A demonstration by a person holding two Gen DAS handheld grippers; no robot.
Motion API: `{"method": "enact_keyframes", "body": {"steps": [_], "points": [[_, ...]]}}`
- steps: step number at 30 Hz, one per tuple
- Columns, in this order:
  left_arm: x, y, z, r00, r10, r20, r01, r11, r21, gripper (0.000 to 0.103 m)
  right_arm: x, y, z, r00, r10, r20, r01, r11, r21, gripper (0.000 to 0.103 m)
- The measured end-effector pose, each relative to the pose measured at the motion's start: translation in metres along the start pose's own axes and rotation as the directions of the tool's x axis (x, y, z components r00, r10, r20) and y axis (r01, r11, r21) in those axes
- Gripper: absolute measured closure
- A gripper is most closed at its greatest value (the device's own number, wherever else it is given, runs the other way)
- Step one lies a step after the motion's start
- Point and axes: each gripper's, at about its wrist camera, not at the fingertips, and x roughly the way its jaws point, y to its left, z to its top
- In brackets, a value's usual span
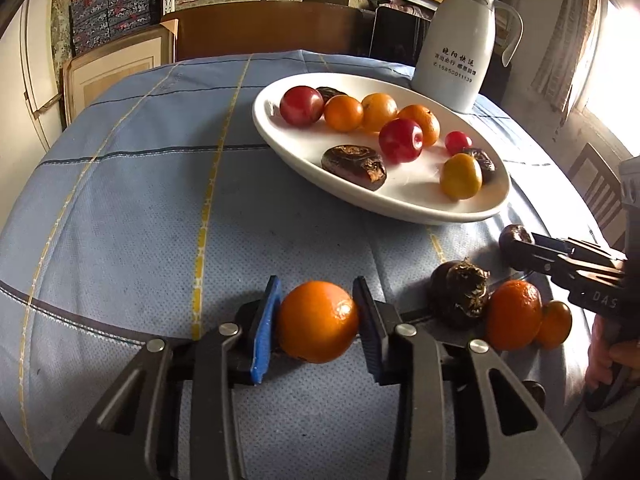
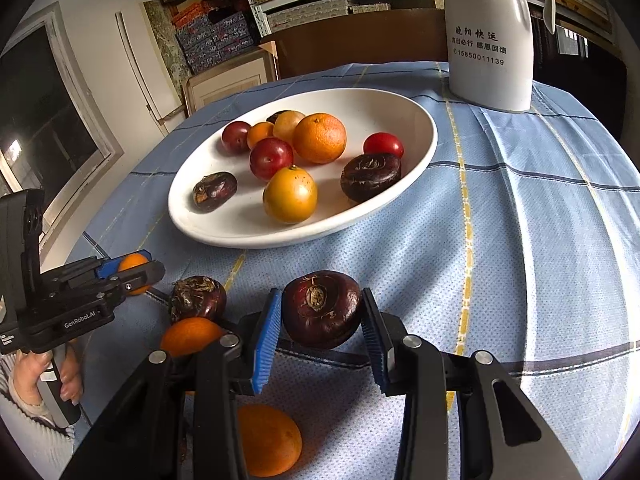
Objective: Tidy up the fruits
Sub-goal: 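Place the orange with the left tool while the right tool places the dark plum on the plate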
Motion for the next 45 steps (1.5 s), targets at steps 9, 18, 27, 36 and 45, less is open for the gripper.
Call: {"method": "enact_keyframes", "body": {"steps": [9, 18, 27, 36, 45], "points": [[-0.016, 0.001, 0.001, 0.998, -0.019, 0.061, 0.021, 1.0, -0.016, 0.067, -0.016, -0.004, 0.003, 0.996, 0.049, 0.071, -0.05, 0.999, 0.014, 0.063], [-0.02, -0.016, 0.072, 0.991, -0.031, 0.131, 0.029, 0.999, 0.015, 0.067, -0.039, -0.003, 0.047, 0.977, 0.086, 0.197, -0.095, 0.995, 0.035, 0.063], [0.042, -0.011, 0.109, 0.997, -0.013, 0.074, 0.013, 1.0, -0.008, 0.06, 0.025, -0.007, 0.089, 0.989, 0.04, 0.14, -0.048, 0.997, 0.057, 0.062], [0.021, -0.003, 0.094, 0.991, 0.005, 0.134, -0.002, 1.0, -0.025, 0.016, -0.002, -0.021, 0.071, 0.979, 0.043, 0.197, -0.064, 0.993, 0.101, 0.044], [0.0, 0.01, 0.048, 0.99, 0.052, 0.127, -0.039, 0.994, -0.103, 0.006, -0.026, -0.031, 0.027, 0.979, 0.037, 0.199, -0.069, 0.986, 0.153, 0.037]]}}
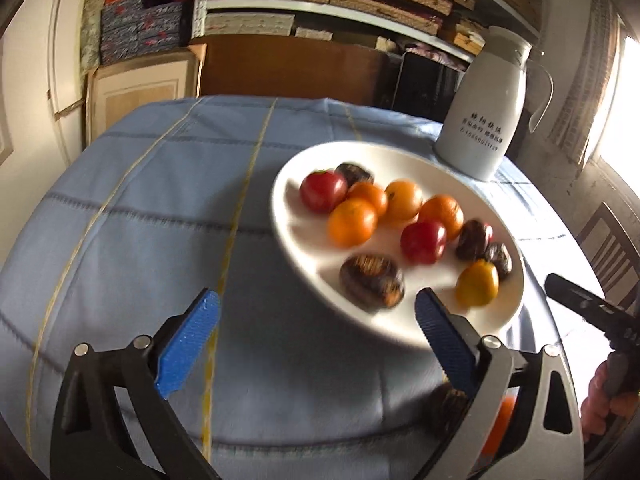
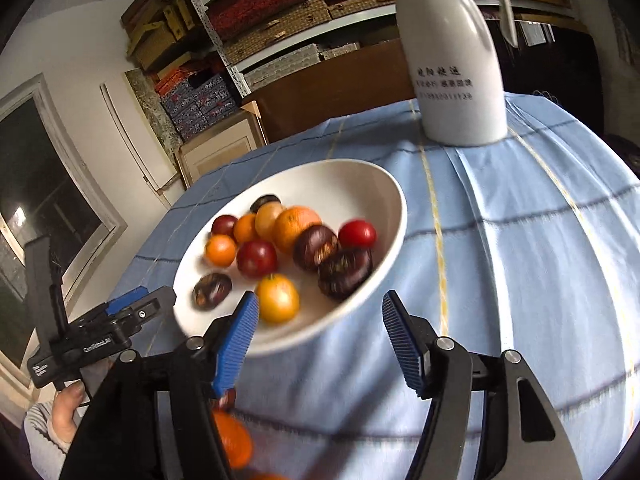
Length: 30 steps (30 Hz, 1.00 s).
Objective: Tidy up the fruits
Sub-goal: 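Place the orange with the left tool while the right tool places the dark plum on the plate, then grasp a brown date with the left tool while the right tool grasps a large orange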
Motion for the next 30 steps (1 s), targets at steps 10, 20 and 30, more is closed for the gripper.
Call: {"method": "enact_keyframes", "body": {"steps": [10, 20, 30], "points": [[-0.034, -0.001, -0.051, 0.999, 0.046, -0.021, -0.046, 0.999, 0.023, 0.005, -0.041, 0.018, -0.047, 0.998, 0.059, 0.02, -0.058, 0.996, -0.073, 0.028], [-0.027, 0.023, -0.057, 0.993, 0.065, -0.098, -0.073, 0.994, -0.078, 0.005, -0.039, 0.067, -0.061, 0.996, 0.09, -0.02, -0.091, 0.944, -0.316, 0.028], [-0.022, 0.013, -0.058, 0.989, 0.089, -0.117, -0.094, 0.995, -0.031, 0.005, -0.012, 0.101, -0.077, 0.99, -0.005, -0.143, -0.062, 0.883, -0.465, 0.042]]}}
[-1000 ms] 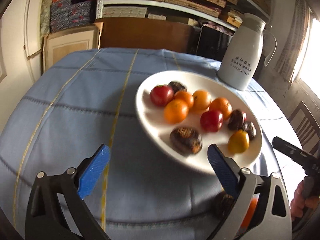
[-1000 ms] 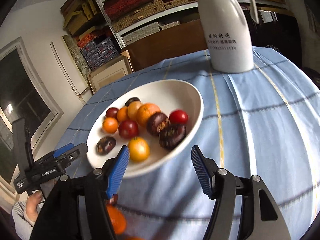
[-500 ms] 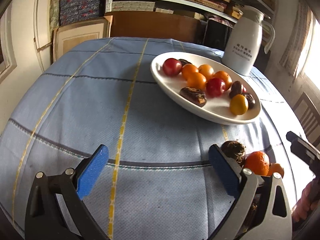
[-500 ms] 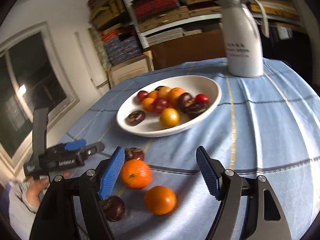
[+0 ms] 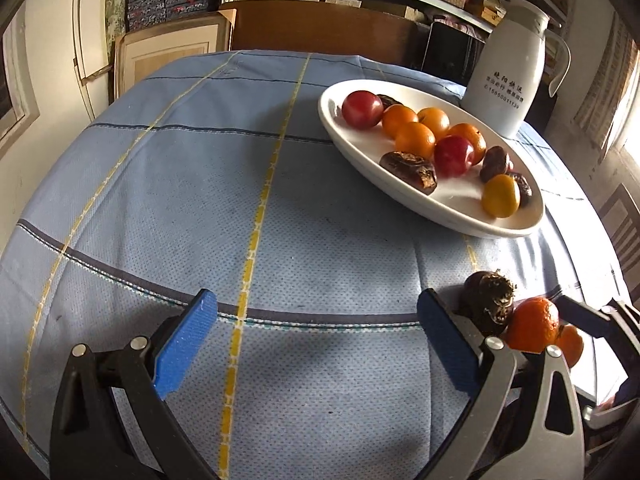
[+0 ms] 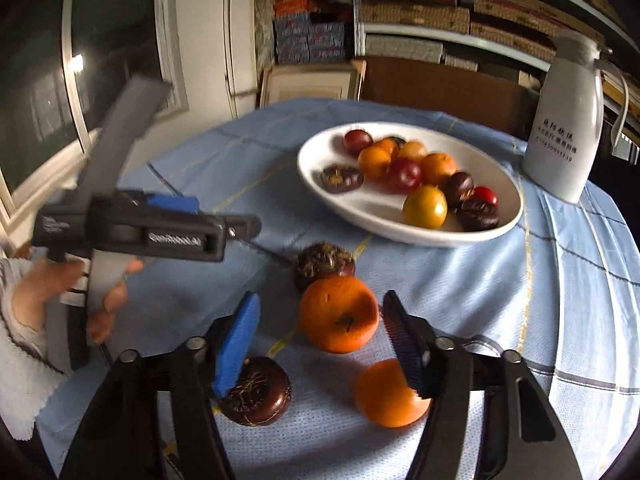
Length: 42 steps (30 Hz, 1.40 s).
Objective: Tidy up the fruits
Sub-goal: 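Grasp a brown date with the left tool while the right tool grasps a large orange, then place the brown date with the left tool while the right tool places the orange on the plate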
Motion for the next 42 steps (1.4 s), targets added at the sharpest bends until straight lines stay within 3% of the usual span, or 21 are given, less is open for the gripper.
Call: {"method": "enact_keyframes", "body": {"steps": [3, 8, 13, 16, 18, 23, 27, 29, 30, 31, 38, 40, 42], "points": [[0.001, -0.002, 0.0, 1.0, 0.003, -0.005, -0.003, 1.0, 0.005, 0.005, 0.006, -0.007, 0.0, 1.0, 0.004, -0.026, -0.003, 0.999, 0.04, 0.042], [0.002, -0.005, 0.0, 1.0, 0.0, -0.01, 0.0, 1.0, 0.023, 0.005, 0.013, -0.021, 0.001, 0.999, 0.019, -0.035, -0.015, 0.994, 0.11, 0.057], [-0.002, -0.018, -0.002, 1.0, -0.005, 0.012, 0.004, 0.996, 0.084, 0.005, 0.008, -0.04, -0.001, 0.999, 0.04, -0.005, -0.038, 0.978, 0.204, 0.058], [-0.008, -0.028, -0.003, 0.998, -0.053, 0.039, 0.048, 0.992, 0.118, 0.005, -0.004, -0.065, -0.005, 0.999, -0.014, 0.035, 0.003, 0.955, 0.297, 0.058], [-0.01, -0.043, -0.003, 0.993, -0.106, 0.049, 0.097, 0.982, 0.161, 0.005, -0.008, -0.077, -0.007, 0.998, -0.04, 0.044, 0.022, 0.937, 0.349, 0.058], [-0.009, -0.084, -0.003, 0.994, -0.05, 0.098, 0.018, 0.951, 0.308, 0.005, -0.012, -0.091, -0.012, 0.997, -0.046, 0.064, 0.016, 0.91, 0.415, 0.058], [0.002, -0.107, -0.005, 0.997, -0.033, 0.075, 0.002, 0.924, 0.383, 0.006, -0.01, -0.097, -0.012, 0.997, -0.039, 0.06, 0.009, 0.899, 0.438, 0.058], [0.005, -0.114, -0.005, 0.997, -0.033, 0.066, 0.004, 0.915, 0.403, 0.015, -0.01, -0.097, -0.012, 0.997, -0.04, 0.06, 0.009, 0.897, 0.442, 0.058], [0.007, -0.115, -0.005, 0.998, -0.035, 0.053, 0.01, 0.913, 0.408, 0.03, -0.009, -0.098, -0.012, 0.997, -0.039, 0.059, 0.009, 0.896, 0.443, 0.058], [0.011, -0.116, -0.005, 0.999, -0.04, 0.029, 0.025, 0.912, 0.41, 0.037, -0.009, -0.098, -0.012, 0.998, -0.039, 0.057, 0.01, 0.896, 0.444, 0.058], [0.021, -0.106, -0.002, 0.991, -0.124, -0.053, 0.134, 0.925, 0.356, 0.049, -0.005, -0.098, -0.013, 0.998, -0.041, 0.041, 0.018, 0.896, 0.444, 0.058], [0.02, -0.102, -0.001, 0.99, -0.13, -0.053, 0.141, 0.928, 0.344, 0.058, -0.005, -0.099, -0.014, 0.998, -0.041, 0.039, 0.02, 0.893, 0.449, 0.058], [0.018, -0.1, -0.003, 0.99, -0.129, -0.05, 0.138, 0.928, 0.345, 0.06, -0.004, -0.102, -0.015, 0.998, -0.041, 0.037, 0.019, 0.889, 0.458, 0.058]]}}
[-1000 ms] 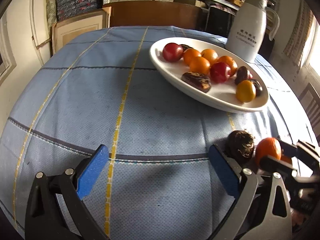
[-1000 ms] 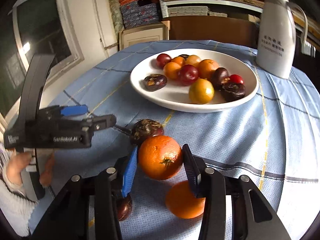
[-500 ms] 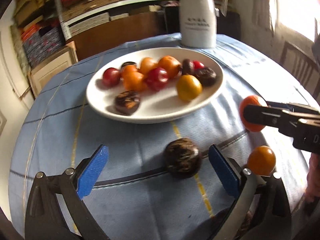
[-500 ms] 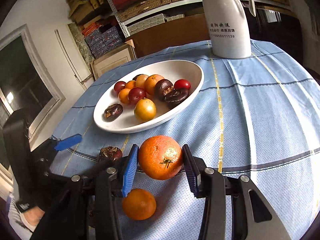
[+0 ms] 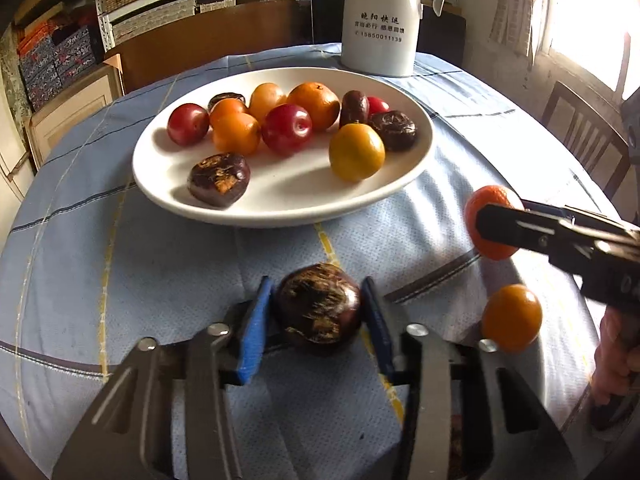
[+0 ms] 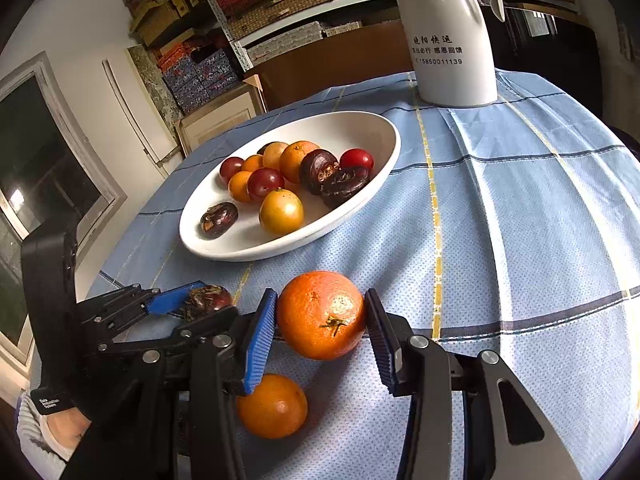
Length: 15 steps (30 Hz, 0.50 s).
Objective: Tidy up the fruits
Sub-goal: 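Place the brown date with the left tool while the right tool places the orange on the plate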
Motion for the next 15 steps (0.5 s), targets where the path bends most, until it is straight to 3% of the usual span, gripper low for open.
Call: {"method": "enact_keyframes", "body": {"steps": [8, 15], "points": [[-0.029, 0.059, -0.018, 0.997, 0.027, 0.069, -0.013, 0.98, -0.197, 0.061, 0.001, -0.004, 0.0, 1.0, 0.003, 0.001, -0.003, 1.0, 0.009, 0.058], [-0.054, 0.065, -0.006, 0.987, 0.017, 0.16, 0.02, 0.975, -0.222, 0.061, -0.012, 0.008, -0.002, 0.997, 0.019, 0.068, -0.017, 0.999, -0.039, 0.058]]}}
